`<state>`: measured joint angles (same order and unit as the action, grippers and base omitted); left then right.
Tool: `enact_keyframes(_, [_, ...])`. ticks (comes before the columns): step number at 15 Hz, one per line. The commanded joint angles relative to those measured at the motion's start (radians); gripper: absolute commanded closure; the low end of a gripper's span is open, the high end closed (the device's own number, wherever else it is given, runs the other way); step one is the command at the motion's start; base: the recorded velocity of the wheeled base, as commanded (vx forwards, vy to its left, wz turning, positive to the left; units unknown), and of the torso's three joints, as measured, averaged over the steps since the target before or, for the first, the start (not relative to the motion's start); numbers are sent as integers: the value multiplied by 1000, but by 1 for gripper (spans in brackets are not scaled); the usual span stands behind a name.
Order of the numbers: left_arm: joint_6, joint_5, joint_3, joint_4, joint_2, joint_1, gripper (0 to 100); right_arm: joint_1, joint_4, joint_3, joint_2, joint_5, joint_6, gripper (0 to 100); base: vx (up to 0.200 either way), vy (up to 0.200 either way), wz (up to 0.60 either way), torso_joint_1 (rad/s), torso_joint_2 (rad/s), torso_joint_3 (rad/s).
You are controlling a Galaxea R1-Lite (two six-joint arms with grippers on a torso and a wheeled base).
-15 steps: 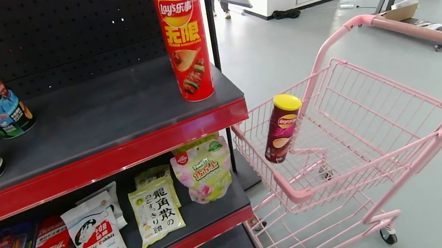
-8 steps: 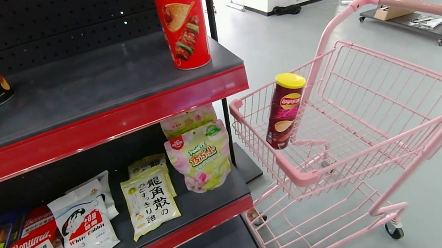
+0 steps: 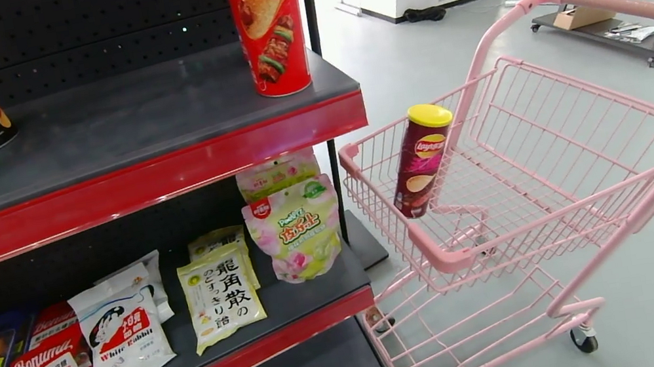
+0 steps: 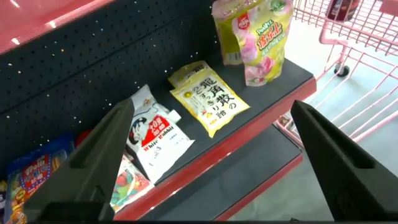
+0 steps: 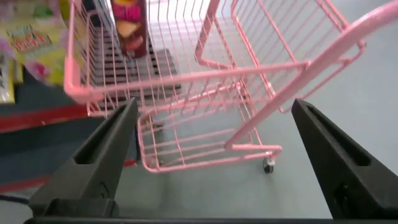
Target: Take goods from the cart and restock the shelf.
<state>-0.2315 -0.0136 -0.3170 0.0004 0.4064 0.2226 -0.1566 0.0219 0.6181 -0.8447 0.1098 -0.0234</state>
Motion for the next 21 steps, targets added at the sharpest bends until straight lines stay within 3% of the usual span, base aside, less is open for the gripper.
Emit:
enact_keyframes(1, [3, -2, -45, 0, 69, 0, 0, -8, 270, 81, -406, -78, 65, 0, 0, 0, 0, 0, 0, 0])
enact_keyframes(3, [27, -2, -96, 1, 131, 0, 0, 8, 349, 88, -536, -334, 71, 0, 0, 0, 0, 0, 0, 0])
enact_keyframes(4, [52, -2, -114, 1, 158, 0, 0, 14, 414, 98, -628, -357, 69, 0, 0, 0, 0, 0, 0, 0])
enact_keyframes(8, [66, 29, -143, 0, 204, 3, 0, 3, 652, 195, -918, -361, 72, 0, 0, 0, 0, 0, 0, 0])
enact_keyframes(10, [66, 54, -140, 0, 201, 3, 0, -18, 652, 224, -959, -366, 74, 0, 0, 0, 0, 0, 0, 0])
enact_keyframes(16, [61, 43, -142, -2, 198, 1, 0, -54, 653, 428, -1153, -364, 77, 0, 0, 0, 0, 0, 0, 0])
enact_keyframes(20, [58, 43, -134, 7, 124, 1, 0, -67, 653, 517, -1215, -361, 91, 0, 0, 0, 0, 0, 0, 0])
enact_keyframes(21, [58, 43, -131, 47, 72, 1, 0, -83, 653, 535, -1231, -358, 94, 0, 0, 0, 0, 0, 0, 0])
